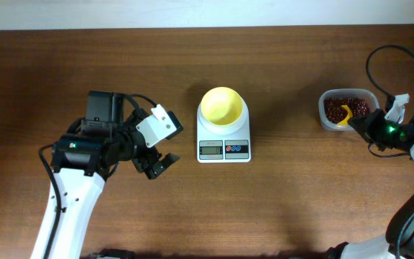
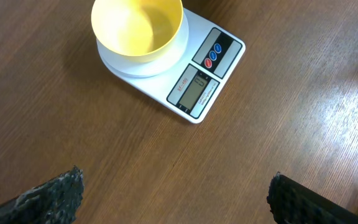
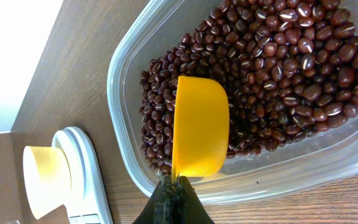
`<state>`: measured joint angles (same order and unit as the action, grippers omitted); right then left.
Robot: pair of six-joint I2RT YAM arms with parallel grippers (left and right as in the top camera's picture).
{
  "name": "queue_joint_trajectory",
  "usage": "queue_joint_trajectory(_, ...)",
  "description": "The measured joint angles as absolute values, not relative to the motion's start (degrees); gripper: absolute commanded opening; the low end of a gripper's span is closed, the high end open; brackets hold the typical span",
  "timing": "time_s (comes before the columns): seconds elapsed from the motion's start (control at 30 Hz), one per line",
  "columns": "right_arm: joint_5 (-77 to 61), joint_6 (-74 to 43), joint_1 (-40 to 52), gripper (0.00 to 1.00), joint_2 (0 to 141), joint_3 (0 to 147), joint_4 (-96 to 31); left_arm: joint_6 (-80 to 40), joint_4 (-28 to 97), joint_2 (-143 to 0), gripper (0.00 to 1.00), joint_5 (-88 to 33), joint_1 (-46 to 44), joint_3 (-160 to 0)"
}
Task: Scoop item into bowl and weigh 50g on scale
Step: 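Lower the scoop into the red beans and scoop with the right gripper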
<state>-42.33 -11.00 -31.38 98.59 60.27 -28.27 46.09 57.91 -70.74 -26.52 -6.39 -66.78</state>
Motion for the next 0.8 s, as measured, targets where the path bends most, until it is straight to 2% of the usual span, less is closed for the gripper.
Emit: queue_joint_trajectory(0.8, -44.1, -11.6, -31.5, 0.04, 98.6, 60.2, -28.3, 46.1, 57.9, -70.7, 0.99, -26.5, -6.4, -66.8)
